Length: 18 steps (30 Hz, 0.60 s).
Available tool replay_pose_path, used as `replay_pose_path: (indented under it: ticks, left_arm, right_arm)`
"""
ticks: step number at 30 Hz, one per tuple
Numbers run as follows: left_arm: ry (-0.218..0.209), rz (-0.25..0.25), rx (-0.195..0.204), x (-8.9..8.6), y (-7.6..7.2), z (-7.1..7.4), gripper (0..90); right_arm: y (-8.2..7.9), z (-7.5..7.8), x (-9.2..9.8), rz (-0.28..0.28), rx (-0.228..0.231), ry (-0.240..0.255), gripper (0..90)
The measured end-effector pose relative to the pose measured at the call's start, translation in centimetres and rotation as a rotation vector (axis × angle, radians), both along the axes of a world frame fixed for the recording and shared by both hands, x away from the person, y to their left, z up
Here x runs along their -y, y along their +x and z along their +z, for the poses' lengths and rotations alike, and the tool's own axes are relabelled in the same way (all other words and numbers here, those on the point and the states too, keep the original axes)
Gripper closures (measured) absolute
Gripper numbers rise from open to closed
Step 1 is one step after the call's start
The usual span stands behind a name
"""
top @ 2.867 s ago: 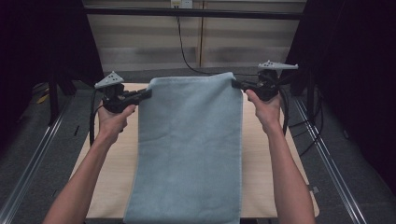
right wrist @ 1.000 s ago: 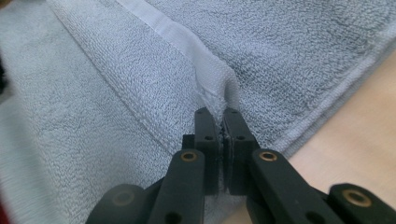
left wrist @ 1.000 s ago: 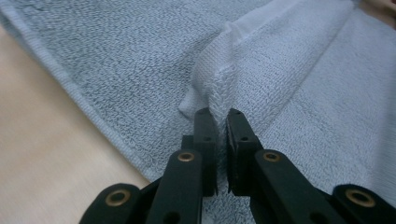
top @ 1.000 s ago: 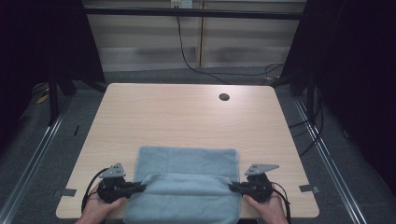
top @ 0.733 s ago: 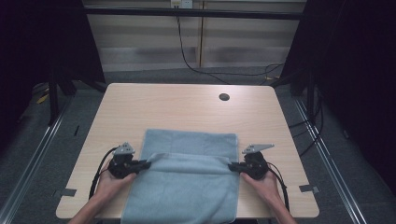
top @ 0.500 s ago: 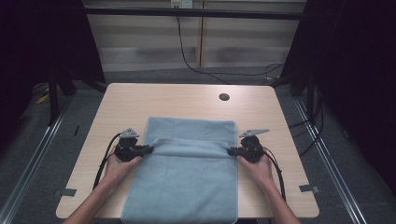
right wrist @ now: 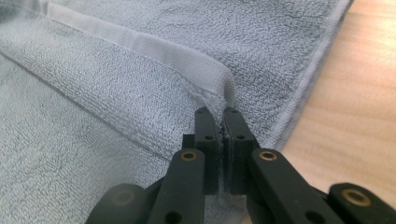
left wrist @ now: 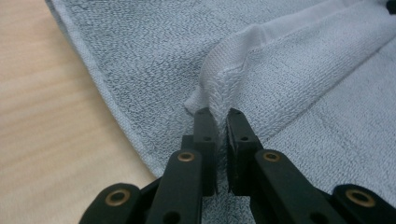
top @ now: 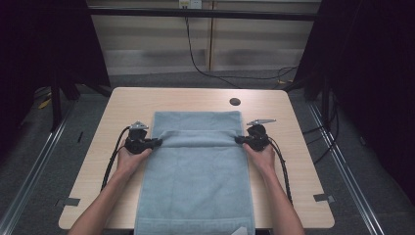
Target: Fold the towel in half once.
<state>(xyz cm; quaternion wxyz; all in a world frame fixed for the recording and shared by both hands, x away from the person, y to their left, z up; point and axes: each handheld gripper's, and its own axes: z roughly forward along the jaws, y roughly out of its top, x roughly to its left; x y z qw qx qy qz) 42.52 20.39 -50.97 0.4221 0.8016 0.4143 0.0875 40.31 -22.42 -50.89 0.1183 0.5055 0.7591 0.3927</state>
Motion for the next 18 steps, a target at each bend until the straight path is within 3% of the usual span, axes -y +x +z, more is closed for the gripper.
replay_pose_path:
  ticks: [3, 9, 13, 15, 17, 18]
  left_arm:
    - [0.000, 0.009, 0.006, 0.1, 0.6, -0.1, 84.6]
    - [-0.006, 0.057, 0.017, 0.7, 2.0, -0.2, 84.6]
    - [-0.009, 0.045, 0.007, 0.5, 2.1, -0.1, 84.6]
    - [-0.020, 0.067, 0.015, 0.6, 1.7, 0.0, 85.1]
    - [-0.022, 0.048, 0.010, 0.4, 1.5, 0.3, 85.2]
    - [-0.059, 0.056, 0.015, 0.3, 1.4, 0.7, 85.1]
  right_arm:
    - [0.8, 0.0, -0.1, -0.019, 0.008, -0.008, 87.3]
    - [1.9, 0.1, -0.8, -0.078, 0.039, -0.073, 87.3]
    - [2.3, -0.1, -0.4, -0.099, 0.026, -0.030, 87.3]
    - [2.0, -0.1, -0.4, -0.105, 0.035, 0.001, 87.3]
    - [1.8, 0.2, -0.2, -0.101, 0.045, 0.034, 87.3]
    - [1.7, 0.5, 0.1, -0.097, 0.054, 0.060, 87.3]
